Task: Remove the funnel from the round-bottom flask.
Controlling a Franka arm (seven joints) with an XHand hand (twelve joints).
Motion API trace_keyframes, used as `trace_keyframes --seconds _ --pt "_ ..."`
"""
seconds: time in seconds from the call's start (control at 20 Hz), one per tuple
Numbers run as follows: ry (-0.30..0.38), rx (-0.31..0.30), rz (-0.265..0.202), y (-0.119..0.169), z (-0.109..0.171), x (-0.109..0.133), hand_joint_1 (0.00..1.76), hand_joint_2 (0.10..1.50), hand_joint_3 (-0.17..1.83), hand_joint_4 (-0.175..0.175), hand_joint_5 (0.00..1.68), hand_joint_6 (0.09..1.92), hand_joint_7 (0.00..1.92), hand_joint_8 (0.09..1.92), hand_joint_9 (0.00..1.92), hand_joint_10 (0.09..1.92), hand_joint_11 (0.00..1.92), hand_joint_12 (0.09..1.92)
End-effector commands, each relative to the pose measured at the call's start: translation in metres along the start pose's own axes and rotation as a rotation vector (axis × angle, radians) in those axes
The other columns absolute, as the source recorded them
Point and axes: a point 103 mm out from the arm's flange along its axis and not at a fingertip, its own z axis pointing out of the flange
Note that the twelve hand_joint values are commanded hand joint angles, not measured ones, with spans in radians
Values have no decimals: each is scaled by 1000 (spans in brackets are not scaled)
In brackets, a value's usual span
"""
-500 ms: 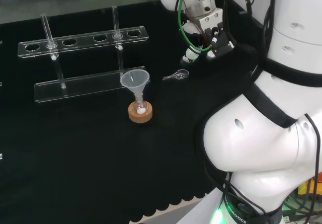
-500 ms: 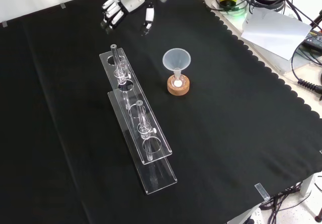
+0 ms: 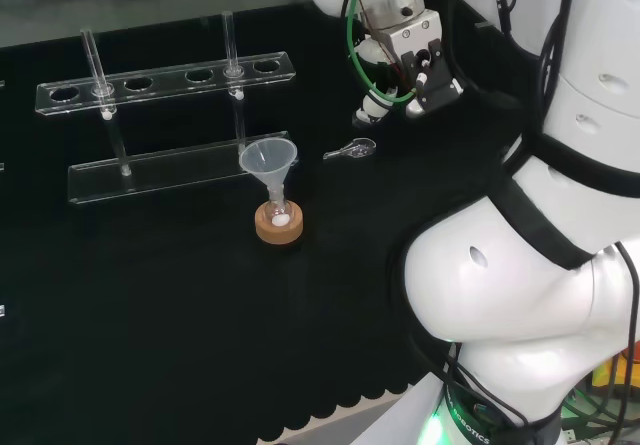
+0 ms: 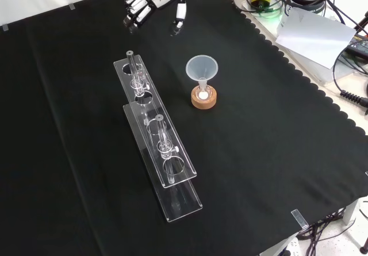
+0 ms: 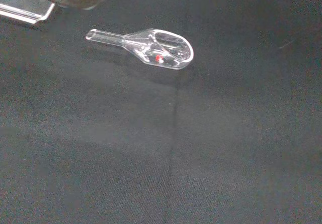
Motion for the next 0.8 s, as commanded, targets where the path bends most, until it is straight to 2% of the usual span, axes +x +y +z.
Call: trace_keyframes --seconds 0.05,0.2,0.45,0.8 --pt "65 36 -21 -39 -22 37 678 710 446 -72 315 87 56 615 308 718 131 1420" --pt "67 46 -53 -47 -29 50 636 718 440 -72 295 87 88 642 337 718 167 1428" --pt "123 47 -124 -62 -39 65 580 732 421 -72 290 87 163 678 415 698 259 1421" --pt "133 70 -178 -63 -45 95 520 738 403 -68 284 87 158 673 441 673 308 1415"
